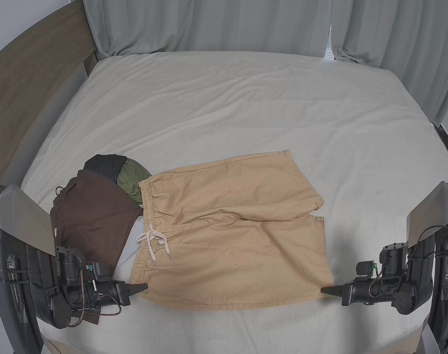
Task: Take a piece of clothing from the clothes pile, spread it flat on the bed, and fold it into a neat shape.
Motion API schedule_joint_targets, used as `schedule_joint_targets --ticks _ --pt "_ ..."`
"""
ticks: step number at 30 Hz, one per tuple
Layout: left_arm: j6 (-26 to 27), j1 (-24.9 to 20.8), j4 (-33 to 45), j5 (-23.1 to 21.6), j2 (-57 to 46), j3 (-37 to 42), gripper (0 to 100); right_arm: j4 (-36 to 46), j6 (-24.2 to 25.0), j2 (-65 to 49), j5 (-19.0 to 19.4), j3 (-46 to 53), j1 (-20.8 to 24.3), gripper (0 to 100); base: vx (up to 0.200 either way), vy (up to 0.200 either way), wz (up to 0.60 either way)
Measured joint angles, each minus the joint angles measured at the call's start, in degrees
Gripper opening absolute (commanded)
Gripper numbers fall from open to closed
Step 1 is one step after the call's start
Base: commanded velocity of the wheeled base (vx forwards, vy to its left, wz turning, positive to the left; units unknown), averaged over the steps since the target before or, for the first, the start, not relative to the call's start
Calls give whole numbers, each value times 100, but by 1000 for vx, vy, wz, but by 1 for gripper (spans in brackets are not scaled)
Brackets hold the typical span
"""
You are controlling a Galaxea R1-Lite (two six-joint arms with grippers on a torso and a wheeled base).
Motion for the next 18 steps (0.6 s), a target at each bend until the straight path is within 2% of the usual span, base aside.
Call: schedule_joint_targets --ticks 10,18 --pt "28 5 5 -41 2 107 0 2 -271 -57 6 222 5 0 0 0 0" --pt "59 5 5 -80 -4 295 0 4 -310 -173 9 351 5 0 0 0 0"
